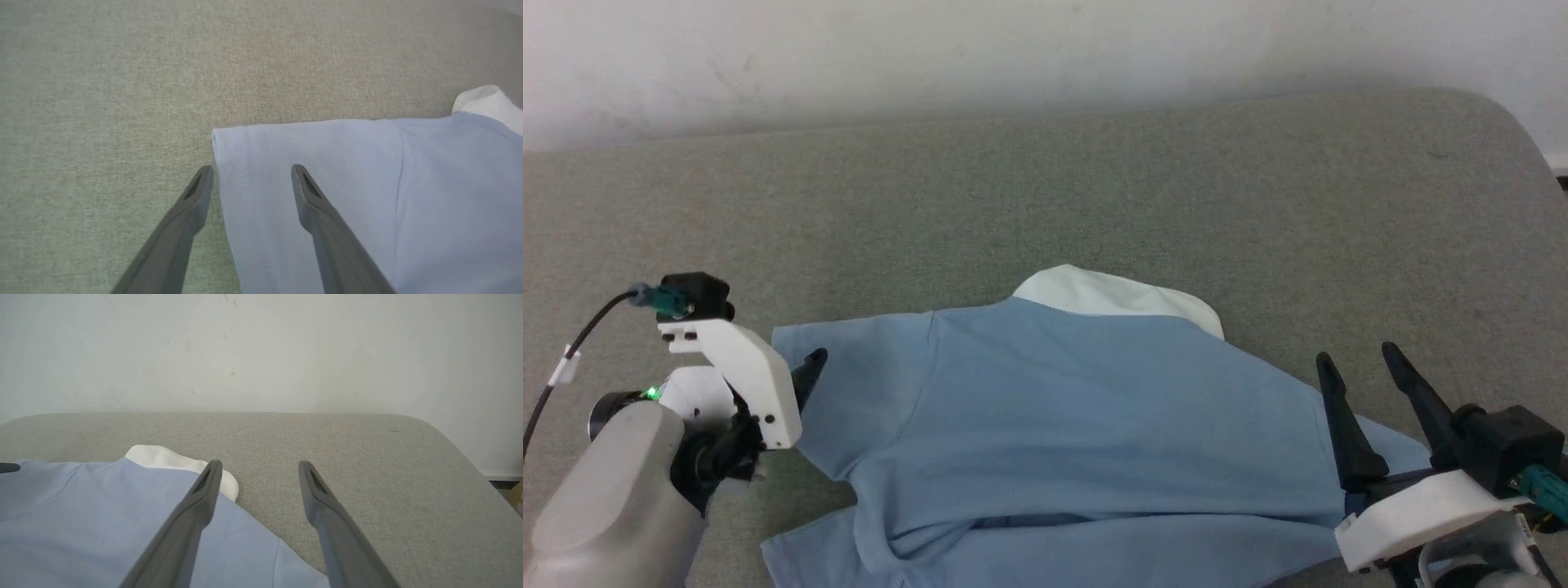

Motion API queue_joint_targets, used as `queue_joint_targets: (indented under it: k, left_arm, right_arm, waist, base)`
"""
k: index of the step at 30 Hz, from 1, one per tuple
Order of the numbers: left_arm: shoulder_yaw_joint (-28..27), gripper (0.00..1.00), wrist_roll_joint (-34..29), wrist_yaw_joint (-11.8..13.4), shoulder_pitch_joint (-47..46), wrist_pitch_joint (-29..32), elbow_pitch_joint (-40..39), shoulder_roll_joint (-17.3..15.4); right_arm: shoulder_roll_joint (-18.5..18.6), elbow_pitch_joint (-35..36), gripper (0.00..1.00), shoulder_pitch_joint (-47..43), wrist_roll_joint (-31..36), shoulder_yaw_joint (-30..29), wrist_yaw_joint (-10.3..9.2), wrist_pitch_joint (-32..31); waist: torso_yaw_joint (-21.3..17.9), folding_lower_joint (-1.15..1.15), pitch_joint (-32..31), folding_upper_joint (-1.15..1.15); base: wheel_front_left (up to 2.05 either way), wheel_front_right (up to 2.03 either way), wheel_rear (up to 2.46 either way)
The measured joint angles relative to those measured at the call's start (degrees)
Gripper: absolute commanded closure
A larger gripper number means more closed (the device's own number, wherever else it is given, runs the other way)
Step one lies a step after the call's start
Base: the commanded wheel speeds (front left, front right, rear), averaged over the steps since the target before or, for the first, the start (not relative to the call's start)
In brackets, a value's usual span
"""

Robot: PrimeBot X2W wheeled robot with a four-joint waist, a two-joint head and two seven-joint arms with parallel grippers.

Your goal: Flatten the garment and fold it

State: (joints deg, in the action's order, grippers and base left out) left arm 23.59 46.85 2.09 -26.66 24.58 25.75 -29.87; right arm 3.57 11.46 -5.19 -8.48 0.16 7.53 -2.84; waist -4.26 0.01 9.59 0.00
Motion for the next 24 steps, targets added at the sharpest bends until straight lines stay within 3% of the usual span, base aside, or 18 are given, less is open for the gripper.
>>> queue_joint_targets:
  k: [6,7,8,9,10,16,20,24]
  left_arm:
    - [3.76,0.0,0.63,-4.49,-5.51,9.79,5.44,-0.43]
    - [4.32,0.13,0.63,-5.09,-6.48,11.14,5.86,-0.67]
    - [4.68,0.49,0.64,-5.39,-7.2,12.05,6.22,-0.65]
    - [5.28,0.69,0.44,-5.68,-7.79,12.55,6.5,-0.69]
    - [5.82,1.0,0.36,-6.05,-8.28,12.81,6.72,-0.6]
    - [6.65,1.0,0.14,-6.98,-8.78,10.29,8.92,0.98]
    - [5.65,1.0,-0.59,-4.81,-6.53,3.35,8.78,1.46]
    - [4.1,1.0,-1.07,-2.31,-3.46,-3.01,5.94,1.91]
  right_arm:
    - [-0.11,-1.85,0.0,0.86,-0.73,-0.29,0.0,0.73]
    - [-0.14,-2.04,0.0,0.95,-0.74,-0.47,0.0,0.96]
    - [-0.18,-2.23,0.0,1.14,-0.78,-0.69,0.0,1.05]
    - [-0.19,-2.33,0.0,1.35,-0.8,-0.99,0.0,1.12]
    - [-0.2,-2.37,0.0,1.48,-0.87,-1.34,0.0,1.21]
    - [-0.18,-2.94,0.0,1.69,-1.68,-2.74,0.0,0.58]
    - [0.07,-2.6,0.0,1.74,-2.45,-5.02,0.0,-2.88]
    - [2.88,-3.9,0.0,1.48,-4.5,-8.24,0.0,-11.22]
  waist:
    - [-1.78,-0.01,2.51,0.0]
    - [-2.01,-0.01,2.78,0.0]
    - [-2.22,-0.01,3.02,0.0]
    - [-2.36,-0.01,3.21,0.0]
    - [-2.44,-0.01,3.38,0.0]
    - [-2.56,-0.02,3.11,0.0]
    - [-2.52,-0.01,2.6,0.0]
    - [-1.94,-0.01,2.11,0.0]
  base:
    - [0.0,0.0,0.0]
    - [0.0,0.0,0.0]
    - [0.0,0.0,0.0]
    - [0.0,0.0,0.0]
    - [0.0,0.0,0.0]
    - [0.0,0.0,0.0]
    - [0.0,0.0,0.0]
    - [0.0,0.0,0.0]
